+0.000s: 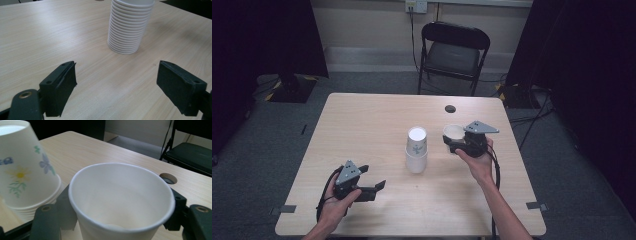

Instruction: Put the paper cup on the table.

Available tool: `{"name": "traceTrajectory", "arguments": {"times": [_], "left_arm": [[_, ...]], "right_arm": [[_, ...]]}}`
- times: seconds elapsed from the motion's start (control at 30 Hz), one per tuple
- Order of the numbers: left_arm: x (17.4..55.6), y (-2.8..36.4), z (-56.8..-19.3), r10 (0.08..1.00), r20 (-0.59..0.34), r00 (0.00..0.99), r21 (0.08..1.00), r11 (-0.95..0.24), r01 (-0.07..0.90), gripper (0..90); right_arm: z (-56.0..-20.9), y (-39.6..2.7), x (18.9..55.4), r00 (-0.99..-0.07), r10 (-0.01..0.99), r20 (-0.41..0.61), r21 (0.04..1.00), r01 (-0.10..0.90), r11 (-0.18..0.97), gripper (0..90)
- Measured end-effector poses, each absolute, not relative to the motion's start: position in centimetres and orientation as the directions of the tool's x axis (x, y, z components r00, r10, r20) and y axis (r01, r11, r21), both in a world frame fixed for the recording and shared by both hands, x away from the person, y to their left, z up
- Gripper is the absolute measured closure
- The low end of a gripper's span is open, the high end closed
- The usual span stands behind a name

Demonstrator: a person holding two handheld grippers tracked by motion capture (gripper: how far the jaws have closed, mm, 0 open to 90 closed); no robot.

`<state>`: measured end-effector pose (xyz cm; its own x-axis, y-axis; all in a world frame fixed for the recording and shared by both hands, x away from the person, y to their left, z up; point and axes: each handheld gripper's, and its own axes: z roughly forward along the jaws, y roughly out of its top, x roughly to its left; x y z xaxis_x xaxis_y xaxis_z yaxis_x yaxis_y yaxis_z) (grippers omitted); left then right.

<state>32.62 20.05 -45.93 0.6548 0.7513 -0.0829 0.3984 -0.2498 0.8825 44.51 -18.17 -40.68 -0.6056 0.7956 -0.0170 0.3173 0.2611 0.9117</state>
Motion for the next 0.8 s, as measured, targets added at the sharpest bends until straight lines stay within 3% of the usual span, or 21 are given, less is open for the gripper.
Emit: {"name": "traceTrajectory", "arguments": {"times": [0.3, 0.43, 0.8], "left_arm": [[32.6, 19.9, -46.0, 0.755, -0.075, 0.652, 0.882, -0.255, 0.397, 15.7], [32.6, 19.7, -46.1, 0.753, -0.067, 0.654, 0.875, -0.271, 0.401, 15.7], [32.6, 19.8, -46.2, 0.756, -0.065, 0.652, 0.877, -0.268, 0.399, 15.7]], "right_arm": [[-41.8, -18.1, 46.7, -0.560, 0.829, -0.016, 0.898, 0.356, 0.258, 29.9], [-42.2, -18.2, 47.7, -0.523, 0.852, 0.030, 0.899, 0.386, 0.205, 29.8], [-45.3, -18.2, 50.0, -0.485, 0.874, 0.027, 0.865, 0.449, 0.223, 29.7]]}}
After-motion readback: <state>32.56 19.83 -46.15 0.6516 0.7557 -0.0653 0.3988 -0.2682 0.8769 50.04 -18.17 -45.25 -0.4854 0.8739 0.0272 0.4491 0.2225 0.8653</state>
